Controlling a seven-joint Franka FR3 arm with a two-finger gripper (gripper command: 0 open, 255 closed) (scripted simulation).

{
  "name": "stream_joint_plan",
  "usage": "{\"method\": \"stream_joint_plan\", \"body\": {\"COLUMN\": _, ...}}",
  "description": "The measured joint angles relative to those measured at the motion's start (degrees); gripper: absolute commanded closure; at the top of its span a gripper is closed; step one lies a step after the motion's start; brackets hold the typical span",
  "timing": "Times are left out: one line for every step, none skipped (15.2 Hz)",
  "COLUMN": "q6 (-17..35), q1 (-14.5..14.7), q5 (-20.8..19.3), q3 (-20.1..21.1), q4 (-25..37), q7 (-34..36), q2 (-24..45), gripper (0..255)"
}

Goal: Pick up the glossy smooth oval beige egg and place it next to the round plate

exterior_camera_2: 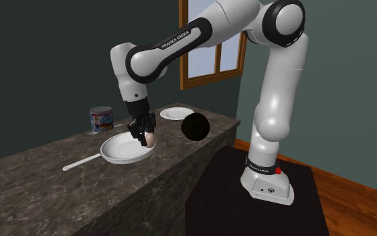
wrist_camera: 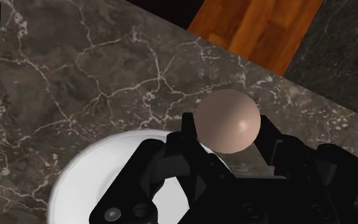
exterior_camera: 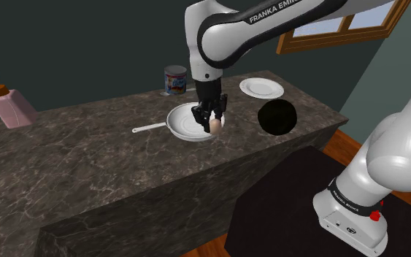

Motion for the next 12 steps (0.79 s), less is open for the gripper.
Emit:
{"method": "stream_joint_plan", "body": {"q6": -0.8, "q1": 0.0, "q5": 0.0, "q3": -0.1, "q4": 0.6, "q7": 0.0, "q2": -0.2, "gripper": 255}}
{"method": "stream_joint_plan", "body": {"q6": -1.5, "q1": 0.0, "q5": 0.1, "q3": -0.1, "q4": 1.0, "q7": 0.0, "q2": -0.5, "gripper": 255}}
{"method": "stream_joint_plan", "body": {"q6": -2.3, "q1": -0.1, "q5": 0.1, "q3": -0.1, "q4": 1.6, "q7": 0.0, "q2": -0.8, "gripper": 255}}
{"method": "stream_joint_plan", "body": {"q6": -3.0, "q1": -0.1, "q5": 0.1, "q3": -0.1, "q4": 2.2, "q7": 0.0, "q2": -0.8, "gripper": 255}}
{"method": "stream_joint_plan", "body": {"q6": -3.6, "q1": -0.1, "q5": 0.2, "q3": -0.2, "q4": 2.5, "q7": 0.0, "q2": -1.1, "gripper": 255}}
{"method": "stream_joint_plan", "body": {"q6": -4.5, "q1": -0.1, "q5": 0.3, "q3": -0.2, "q4": 3.2, "q7": 0.1, "q2": -1.4, "gripper": 255}}
{"method": "stream_joint_plan", "body": {"q6": -5.2, "q1": -0.1, "q5": 0.3, "q3": -0.2, "q4": 3.7, "q7": 0.2, "q2": -1.6, "gripper": 255}}
{"method": "stream_joint_plan", "body": {"q6": -6.0, "q1": -0.1, "q5": 0.4, "q3": -0.2, "q4": 4.2, "q7": 0.1, "q2": -1.9, "gripper": 255}}
{"method": "stream_joint_plan", "body": {"q6": -6.5, "q1": -0.5, "q5": 0.4, "q3": -0.7, "q4": 3.9, "q7": -0.7, "q2": -2.6, "gripper": 255}}
{"method": "stream_joint_plan", "body": {"q6": -6.5, "q1": -0.9, "q5": 0.4, "q3": -1.2, "q4": 3.1, "q7": -1.7, "q2": -3.5, "gripper": 255}}
{"method": "stream_joint_plan", "body": {"q6": -6.8, "q1": -1.4, "q5": 0.4, "q3": -1.9, "q4": 2.3, "q7": -2.8, "q2": -4.3, "gripper": 255}}
{"method": "stream_joint_plan", "body": {"q6": -6.9, "q1": -1.9, "q5": 0.3, "q3": -2.7, "q4": 1.3, "q7": -4.2, "q2": -5.4, "gripper": 255}}
